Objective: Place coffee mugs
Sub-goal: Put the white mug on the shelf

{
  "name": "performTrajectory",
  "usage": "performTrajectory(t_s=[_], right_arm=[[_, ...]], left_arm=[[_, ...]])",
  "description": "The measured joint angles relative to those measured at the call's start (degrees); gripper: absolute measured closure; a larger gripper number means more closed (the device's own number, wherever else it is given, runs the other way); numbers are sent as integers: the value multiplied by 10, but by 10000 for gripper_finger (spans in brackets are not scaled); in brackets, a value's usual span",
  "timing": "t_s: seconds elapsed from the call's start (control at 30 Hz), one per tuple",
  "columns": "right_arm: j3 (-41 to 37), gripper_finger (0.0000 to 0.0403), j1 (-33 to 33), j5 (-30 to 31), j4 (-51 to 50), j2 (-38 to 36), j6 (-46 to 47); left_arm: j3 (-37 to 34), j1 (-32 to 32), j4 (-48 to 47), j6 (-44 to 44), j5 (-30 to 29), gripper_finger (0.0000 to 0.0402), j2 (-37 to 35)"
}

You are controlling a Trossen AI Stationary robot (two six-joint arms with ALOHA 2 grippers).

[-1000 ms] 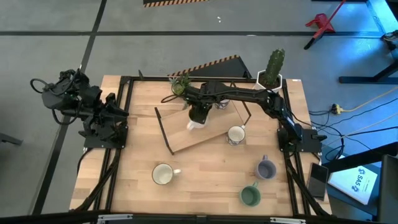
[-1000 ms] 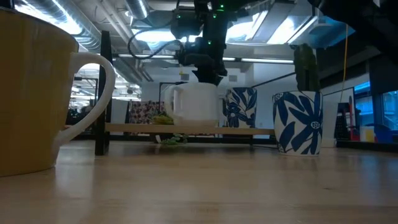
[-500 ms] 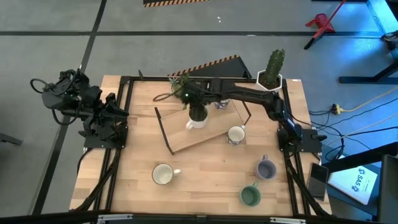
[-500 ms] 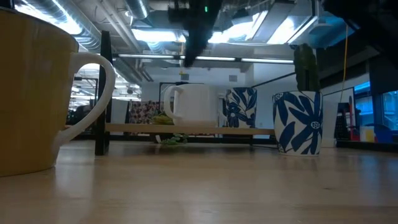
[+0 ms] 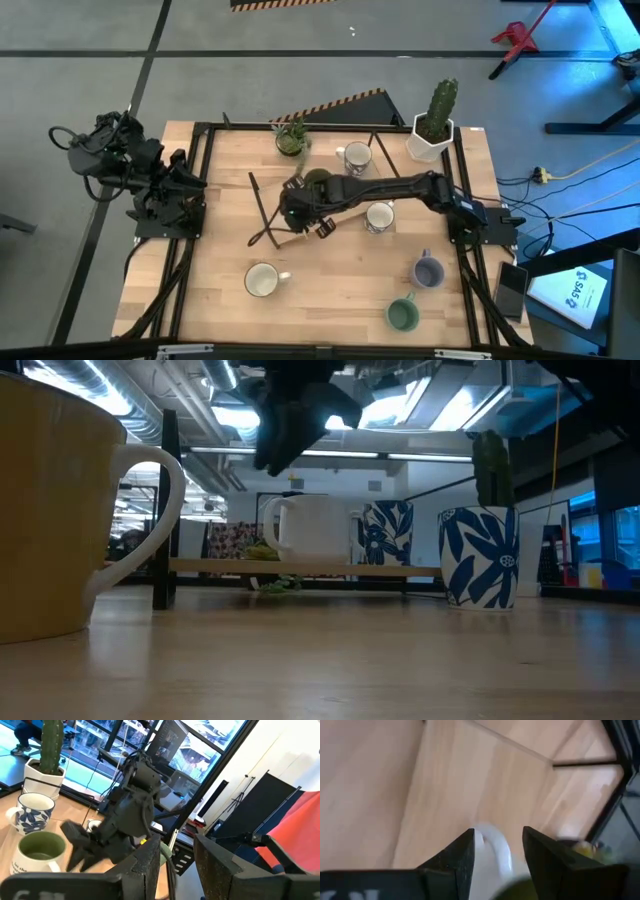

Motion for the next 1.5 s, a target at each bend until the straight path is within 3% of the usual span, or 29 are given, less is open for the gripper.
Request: performTrajectory(t_s=[0.37, 0.5, 1.27, 1.5], right_arm=[[-2, 306, -21, -30, 3, 38, 21], [-2, 313, -32, -10, 3, 40, 22], [0, 315, -98, 77, 20, 40, 105], [0, 315, -120, 70, 21, 39, 150]], left_arm=[[0, 0, -2, 0, 1, 289, 0], [0, 0, -2, 0, 0, 289, 0], [0, 0, -3, 0, 0, 289, 0], [0, 0, -16, -1, 0, 289, 0]])
